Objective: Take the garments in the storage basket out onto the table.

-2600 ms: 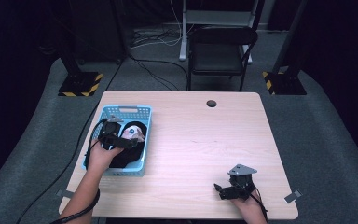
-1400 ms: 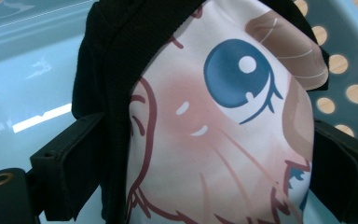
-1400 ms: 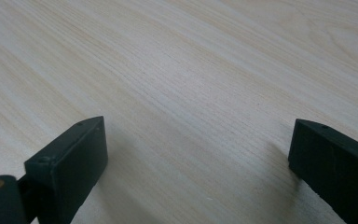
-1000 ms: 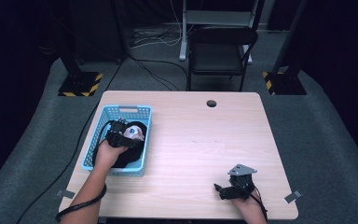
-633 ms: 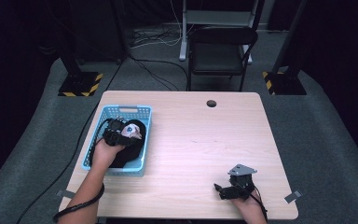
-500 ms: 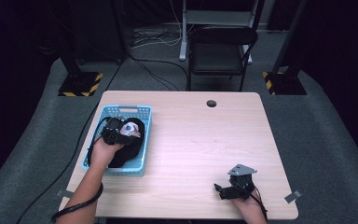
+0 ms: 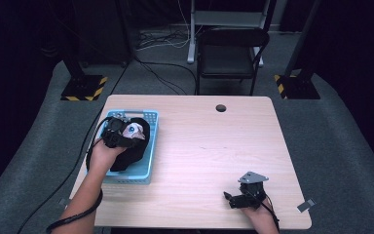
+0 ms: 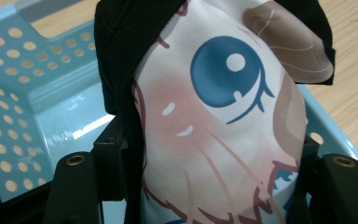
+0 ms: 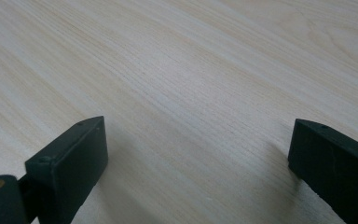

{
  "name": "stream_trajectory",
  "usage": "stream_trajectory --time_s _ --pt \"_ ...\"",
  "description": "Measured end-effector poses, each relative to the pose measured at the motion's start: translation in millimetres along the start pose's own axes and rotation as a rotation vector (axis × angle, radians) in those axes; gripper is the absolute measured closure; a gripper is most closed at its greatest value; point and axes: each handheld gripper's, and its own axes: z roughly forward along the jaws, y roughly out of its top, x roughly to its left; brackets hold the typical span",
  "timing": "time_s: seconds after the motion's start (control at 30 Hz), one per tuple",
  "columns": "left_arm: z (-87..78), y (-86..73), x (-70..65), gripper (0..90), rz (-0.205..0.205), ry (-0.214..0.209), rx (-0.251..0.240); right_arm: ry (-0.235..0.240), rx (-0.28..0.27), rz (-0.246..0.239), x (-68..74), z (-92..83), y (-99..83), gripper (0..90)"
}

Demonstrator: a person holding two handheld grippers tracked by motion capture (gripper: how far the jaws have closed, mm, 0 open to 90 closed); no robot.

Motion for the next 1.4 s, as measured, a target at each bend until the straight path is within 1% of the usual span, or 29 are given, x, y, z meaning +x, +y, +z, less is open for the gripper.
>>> stream_trajectory --time_s 0.2,0.37,0.57,0.83,1.13,1.4 --pt "-9.5 5.5 -8.0 35.8 0.029 -0.006 -0.022 0.0 0.0 0.0 0.0 0.0 0.0 4.0" --pt "-18.5 9.4 -16.9 35.8 0.061 0.004 -0.044 0.0 0.0 0.0 0.0 0.0 0.0 4.0" --pt "-28.7 12.9 -26.3 35.9 0.094 -0.005 -0.065 0.0 0.0 0.0 0.0 0.0 0.0 4.0" --pt "-35.1 16.6 -34.6 35.9 0.124 0.0 -0.081 0.0 0.0 0.0 0.0 0.0 0.0 4.0" --pt "-44.4 23.0 -50.5 36.0 0.171 -0.011 -0.104 0.0 0.0 0.0 0.0 0.0 0.0 4.0" --pt "-48.1 28.3 -63.5 36.3 0.198 -0.031 -0.126 0.0 0.0 0.0 0.0 0.0 0.0 4.0"
